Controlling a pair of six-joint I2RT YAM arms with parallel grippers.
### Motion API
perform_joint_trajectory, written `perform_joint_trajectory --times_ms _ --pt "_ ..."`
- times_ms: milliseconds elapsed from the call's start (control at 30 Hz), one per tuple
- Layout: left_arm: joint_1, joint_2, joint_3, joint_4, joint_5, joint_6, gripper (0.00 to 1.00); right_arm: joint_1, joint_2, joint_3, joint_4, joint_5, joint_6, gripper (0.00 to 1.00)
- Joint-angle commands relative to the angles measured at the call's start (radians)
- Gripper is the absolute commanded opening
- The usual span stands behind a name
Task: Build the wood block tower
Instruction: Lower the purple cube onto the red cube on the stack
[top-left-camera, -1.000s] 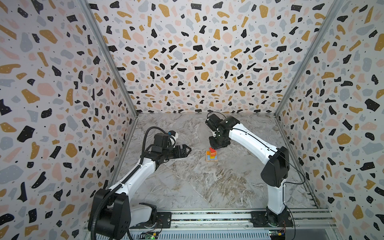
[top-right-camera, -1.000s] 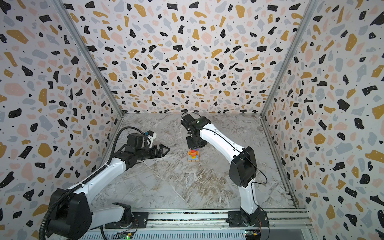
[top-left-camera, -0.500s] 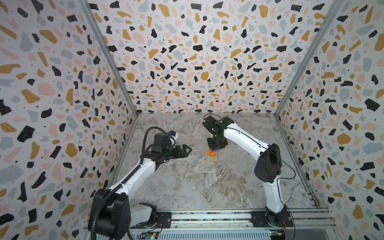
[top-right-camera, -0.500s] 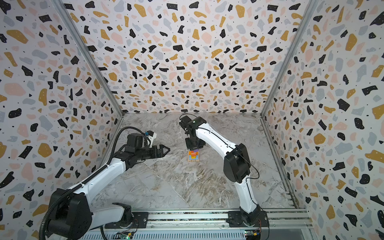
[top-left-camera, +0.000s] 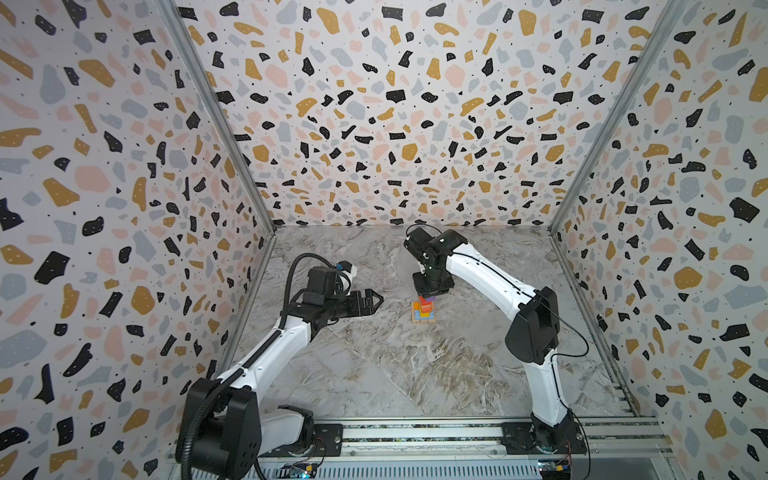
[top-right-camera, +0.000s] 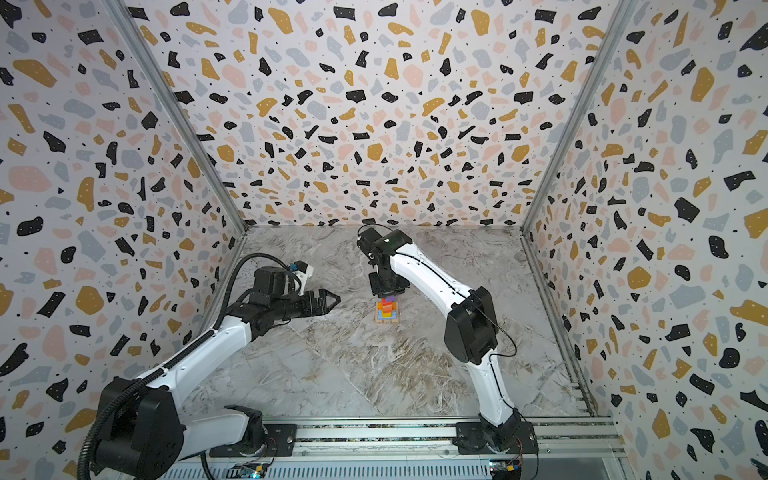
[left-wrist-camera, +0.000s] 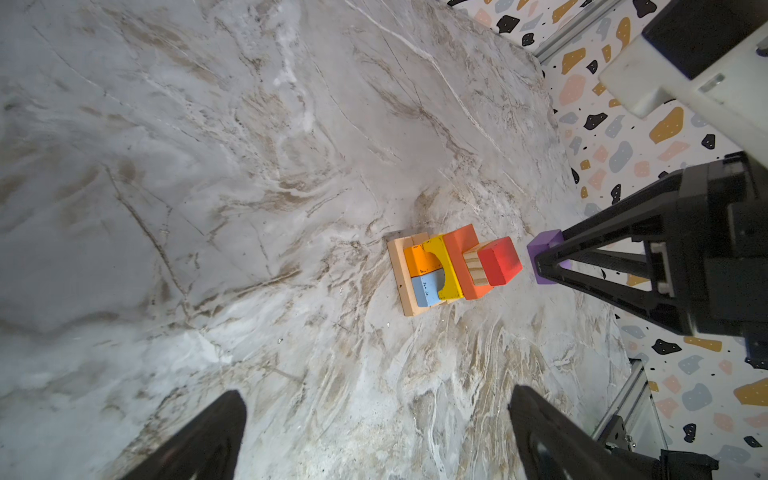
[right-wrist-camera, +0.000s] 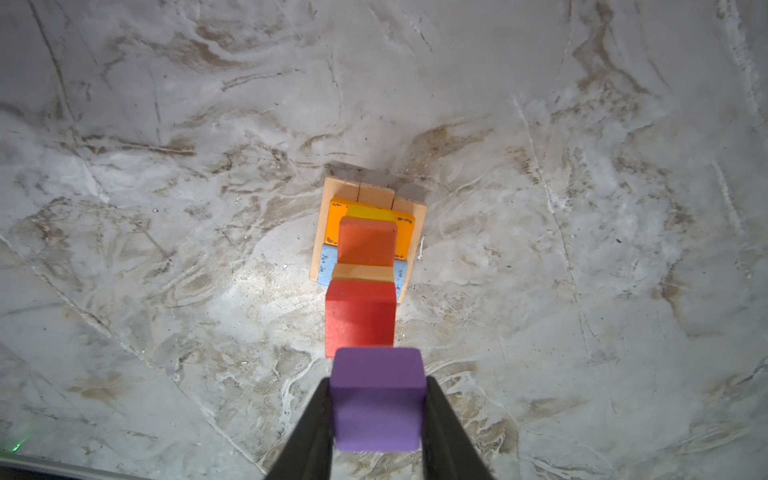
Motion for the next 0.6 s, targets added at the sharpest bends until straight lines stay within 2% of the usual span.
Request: perform_joint_trajectory --times_ms 0,567 --pt "0.007 -0.023 -0.011 0.024 0.016 -0.007 1.00 0.005 0.008 0.036 -0.049 -0.011 -0.003 0.30" --pt "0.008 -0.031 -0.012 0.024 0.019 -0.008 1.00 0.007 0.032 0.057 -0.046 -0.024 0.000 0.31"
